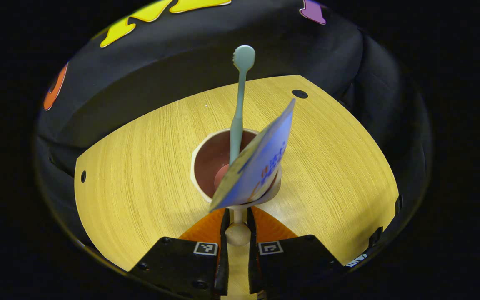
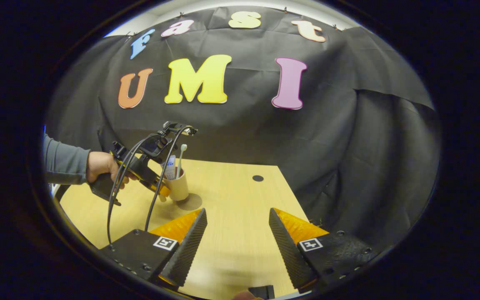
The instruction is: Put the toothbrush and toothpaste on the desktop into the cup, then pick up the cup and place it on the coaster on the desktop.
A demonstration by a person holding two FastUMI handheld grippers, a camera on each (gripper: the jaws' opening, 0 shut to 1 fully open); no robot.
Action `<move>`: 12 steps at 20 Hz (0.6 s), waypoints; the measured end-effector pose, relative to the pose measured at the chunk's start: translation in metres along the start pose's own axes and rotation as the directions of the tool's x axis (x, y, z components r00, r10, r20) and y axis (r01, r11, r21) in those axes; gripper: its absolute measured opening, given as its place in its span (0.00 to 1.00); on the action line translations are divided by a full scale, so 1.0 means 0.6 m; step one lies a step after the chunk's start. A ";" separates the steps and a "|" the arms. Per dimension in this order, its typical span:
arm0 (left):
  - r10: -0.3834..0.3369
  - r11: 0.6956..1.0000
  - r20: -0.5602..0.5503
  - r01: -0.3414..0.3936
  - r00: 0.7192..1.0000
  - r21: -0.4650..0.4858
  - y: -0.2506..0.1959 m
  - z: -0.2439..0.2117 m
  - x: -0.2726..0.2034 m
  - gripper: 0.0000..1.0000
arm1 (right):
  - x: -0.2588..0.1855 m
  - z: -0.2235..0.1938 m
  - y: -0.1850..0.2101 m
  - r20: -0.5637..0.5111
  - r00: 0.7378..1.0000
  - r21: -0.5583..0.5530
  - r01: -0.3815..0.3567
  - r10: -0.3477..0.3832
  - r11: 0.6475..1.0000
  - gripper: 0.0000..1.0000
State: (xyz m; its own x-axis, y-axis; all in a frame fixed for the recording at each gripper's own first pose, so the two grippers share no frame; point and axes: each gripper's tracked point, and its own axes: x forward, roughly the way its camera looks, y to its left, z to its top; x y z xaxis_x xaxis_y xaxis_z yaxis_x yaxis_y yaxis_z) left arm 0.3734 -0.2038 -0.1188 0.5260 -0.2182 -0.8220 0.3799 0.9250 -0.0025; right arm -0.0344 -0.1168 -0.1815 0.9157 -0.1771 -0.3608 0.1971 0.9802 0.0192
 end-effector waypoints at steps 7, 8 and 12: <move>-0.038 0.999 -0.036 0.039 0.999 0.022 -0.061 0.019 0.050 0.21 | -0.007 -0.021 -0.023 -0.044 0.998 0.014 0.041 -0.040 0.999 0.94; -0.044 0.999 -0.043 0.045 0.998 0.019 -0.067 0.020 0.056 0.21 | -0.005 -0.022 -0.025 -0.050 0.998 0.020 0.045 -0.044 0.999 0.94; -0.057 0.998 -0.078 0.058 0.995 0.006 -0.084 0.023 0.076 0.21 | -0.001 -0.023 -0.025 -0.064 0.997 0.048 0.041 -0.037 0.998 0.90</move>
State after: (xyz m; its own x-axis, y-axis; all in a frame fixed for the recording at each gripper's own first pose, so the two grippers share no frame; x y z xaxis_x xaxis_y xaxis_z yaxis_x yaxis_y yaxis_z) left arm 0.3885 -0.2646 -0.1482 0.4424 -0.2459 -0.8624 0.4141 0.9090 -0.0468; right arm -0.0426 -0.1302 -0.1947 0.8832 -0.2076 -0.4206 0.2506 0.9668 0.0490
